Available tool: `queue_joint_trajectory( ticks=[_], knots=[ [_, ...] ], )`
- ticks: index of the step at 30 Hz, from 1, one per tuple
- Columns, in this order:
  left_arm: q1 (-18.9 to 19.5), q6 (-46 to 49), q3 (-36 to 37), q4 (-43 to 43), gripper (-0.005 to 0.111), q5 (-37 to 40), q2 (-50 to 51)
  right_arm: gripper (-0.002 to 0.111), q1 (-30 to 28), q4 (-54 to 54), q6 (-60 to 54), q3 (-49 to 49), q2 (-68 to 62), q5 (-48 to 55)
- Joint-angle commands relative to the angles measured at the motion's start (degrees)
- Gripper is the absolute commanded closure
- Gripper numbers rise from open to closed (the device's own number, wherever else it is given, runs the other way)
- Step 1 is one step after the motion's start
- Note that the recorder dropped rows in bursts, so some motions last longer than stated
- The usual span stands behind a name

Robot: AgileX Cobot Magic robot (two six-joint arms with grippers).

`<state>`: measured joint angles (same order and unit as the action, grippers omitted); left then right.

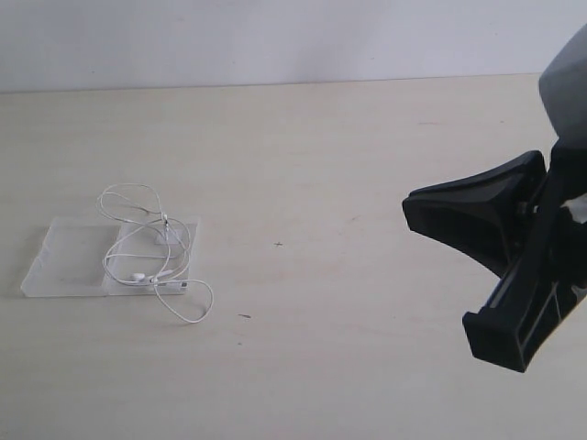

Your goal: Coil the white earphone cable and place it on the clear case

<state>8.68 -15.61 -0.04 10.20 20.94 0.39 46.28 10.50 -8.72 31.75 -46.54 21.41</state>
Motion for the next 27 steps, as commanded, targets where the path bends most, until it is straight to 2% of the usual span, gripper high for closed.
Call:
queue_joint_trajectory(
  ticks=[1,8,13,16,21,24,27],
  knots=[
    [-0.07,0.23,0.04,-0.55,0.107,-0.13,-0.39,0.108,-0.26,0.05,0.0,-0.1,0.41,-0.75],
    [-0.07,0.29,0.04,-0.55,0.107,-0.13,-0.39,0.108,-0.26,-0.08,0.01,-0.1,0.41,-0.88],
    [-0.07,0.29,0.04,-0.55,0.107,-0.13,-0.39,0.108,-1.92,-5.82,-0.13,-1.28,0.51,-2.41],
    [-0.07,0.29,0.04,-0.55,0.107,-0.13,-0.39,0.108,-9.26,-6.08,-0.03,-3.97,2.36,-8.37],
    [-0.07,0.29,0.04,-0.55,0.107,-0.13,-0.39,0.108,-27.81,-5.85,7.25,-11.38,11.38,-21.41],
    [-0.07,0.42,0.04,-0.55,0.107,-0.13,-0.39,0.108,-38.59,-5.85,7.94,-15.69,19.2,-21.08],
    [-0.07,0.42,0.04,-0.55,0.107,-0.13,-0.39,0.108,-46.32,-6.51,6.61,-19.76,27.33,-18.87]
  ],
)
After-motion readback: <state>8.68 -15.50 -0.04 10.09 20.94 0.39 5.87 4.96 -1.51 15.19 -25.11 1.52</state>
